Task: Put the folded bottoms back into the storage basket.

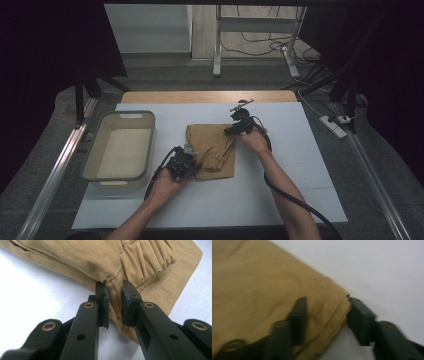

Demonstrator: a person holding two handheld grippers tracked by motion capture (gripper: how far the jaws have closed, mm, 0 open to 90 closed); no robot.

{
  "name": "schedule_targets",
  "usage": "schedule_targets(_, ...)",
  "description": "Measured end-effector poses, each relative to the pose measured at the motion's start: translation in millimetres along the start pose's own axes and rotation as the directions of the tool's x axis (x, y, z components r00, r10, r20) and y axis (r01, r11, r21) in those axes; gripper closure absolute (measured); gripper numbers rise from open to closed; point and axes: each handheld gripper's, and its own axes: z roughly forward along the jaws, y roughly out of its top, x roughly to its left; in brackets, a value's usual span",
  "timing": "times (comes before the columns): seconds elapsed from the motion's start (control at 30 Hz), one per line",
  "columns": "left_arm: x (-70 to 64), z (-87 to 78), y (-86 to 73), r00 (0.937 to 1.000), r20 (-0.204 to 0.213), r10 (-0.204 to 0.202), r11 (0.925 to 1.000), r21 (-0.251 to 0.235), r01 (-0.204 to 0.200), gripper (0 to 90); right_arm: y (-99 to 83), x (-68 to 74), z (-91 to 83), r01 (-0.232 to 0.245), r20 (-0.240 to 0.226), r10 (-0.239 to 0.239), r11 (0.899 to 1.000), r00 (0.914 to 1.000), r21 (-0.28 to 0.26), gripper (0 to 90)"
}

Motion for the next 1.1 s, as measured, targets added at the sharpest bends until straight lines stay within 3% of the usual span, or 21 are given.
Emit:
schedule_targets(0.1, 0.4, 0.1, -0.6, 1.0, 0.003, -0.003, 1.0, -0.005, 0.003, 77.3, 1.7, 3.5, -1.0, 0.02, 0.005, -0.02, 1.0, 0.9998, 0.01, 78.8)
schedule_targets(0.2, 1.5, 0.2, -1.4, 0.9999, 0.011, -0.01, 0.9999, -0.01, 0.01, 77.3, 2.9, 6.3, -1.0, 0.027, 0.016, -0.028, 1.0, 0.9995, 0.012, 81.5)
schedule_targets(0.43, 4.7, -0.2, 0.2, 0.9985, 0.034, -0.043, 0.9991, -0.001, 0.043, 77.8, 5.9, 11.9, -3.8, 0.076, 0.042, -0.078, 0.997, 0.9961, 0.028, 82.7)
schedule_targets(0.7, 10.0, -5.5, 3.6, 0.9932, 0.072, -0.091, 0.9958, -0.003, 0.092, 78.9, 10.8, 12.9, -18.2, 0.09, 0.024, -0.09, 0.996, 0.9957, -0.019, 82.8)
schedule_targets(1.1, 15.8, -29.1, 10.3, 0.9921, 0.063, -0.109, 0.9922, -0.054, 0.112, 79.2, 16.8, 16.7, -42.6, 0.108, -0.001, -0.109, 0.991, 0.9941, -0.077, 82.8)
